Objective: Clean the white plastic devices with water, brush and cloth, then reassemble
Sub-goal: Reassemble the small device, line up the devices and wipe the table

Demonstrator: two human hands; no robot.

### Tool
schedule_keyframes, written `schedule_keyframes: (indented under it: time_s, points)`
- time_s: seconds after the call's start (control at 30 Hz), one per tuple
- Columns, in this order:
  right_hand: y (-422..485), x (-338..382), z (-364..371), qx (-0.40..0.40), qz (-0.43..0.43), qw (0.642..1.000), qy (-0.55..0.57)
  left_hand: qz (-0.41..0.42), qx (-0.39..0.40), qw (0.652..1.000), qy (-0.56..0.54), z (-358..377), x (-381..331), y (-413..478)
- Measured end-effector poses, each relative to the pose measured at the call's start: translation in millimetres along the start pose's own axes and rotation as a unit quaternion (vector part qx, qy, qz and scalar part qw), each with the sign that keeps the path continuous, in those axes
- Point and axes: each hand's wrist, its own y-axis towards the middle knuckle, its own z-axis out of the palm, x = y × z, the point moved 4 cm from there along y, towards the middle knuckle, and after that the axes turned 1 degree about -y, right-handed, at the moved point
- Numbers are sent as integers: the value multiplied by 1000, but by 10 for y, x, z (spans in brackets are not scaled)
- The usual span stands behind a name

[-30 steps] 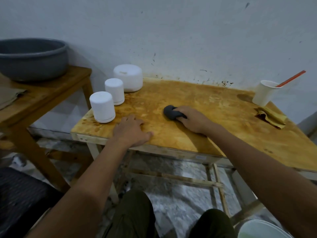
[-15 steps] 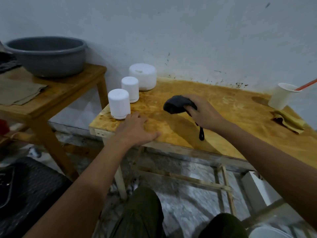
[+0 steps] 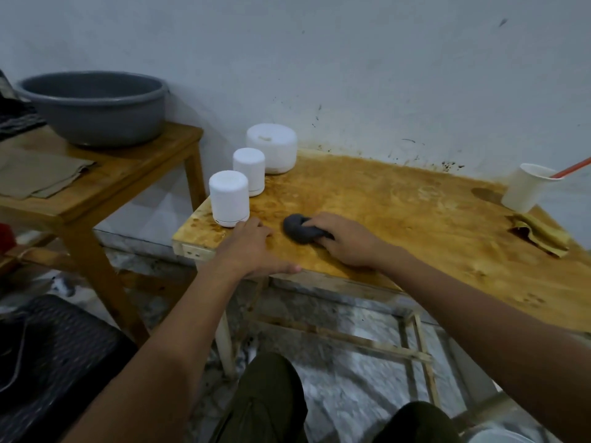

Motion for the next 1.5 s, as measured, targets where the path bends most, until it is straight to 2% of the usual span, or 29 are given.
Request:
schedule_keyframes:
  time_s: [0.13,0.23,0.33,0.47,0.57,0.63,0.77,0.93,1.03,1.1,1.2,1.3,1.4,1.5]
  points:
    - [-546,273,40,15,-88,996,17,1,-3,1000,-8,-17,-7,36]
    - [-780,322,-62,32,-74,992,99,3,-2,1000,-8,-8,-4,65]
    - [-808,185,-309,-36,-19,990,135,-2,5,1000,-6,-11,-10,60]
    - [-671,-371,-568,-165,113,977,74,-24,20,999,-24,0,-20,40]
    - [-607,-772,-501,-126,213,969,16,-30,13,999,-33,24,-36,48]
    - [-605,-853,-390,-87,238,967,-11,-33,4,999,-35,37,-55,52]
    - [-671,-682,-269,-93,183,978,-34,-38,-8,998,-44,50,-68,44]
    - [-999,-193,-132,-71,56,995,-33,-45,-12,998,-50,57,-60,41]
    - [-1206,63,-51,-27,-9,1000,-12,-47,-13,998,-46,49,-75,35]
    - [-1281,119,-102,-30,-14,999,41,-50,-11,998,-45,48,-74,41]
    - [-1246,-49,-312,-117,40,987,103,-53,-3,998,-43,47,-85,45]
    - [-1130,-540,-466,-188,191,962,53,-53,13,998,-19,19,-116,58]
    - [-1063,-862,-408,-155,291,944,-5,-53,30,998,18,-26,-179,58]
    - [-1045,-753,-285,-144,272,950,-51,-36,38,998,18,-35,-275,31]
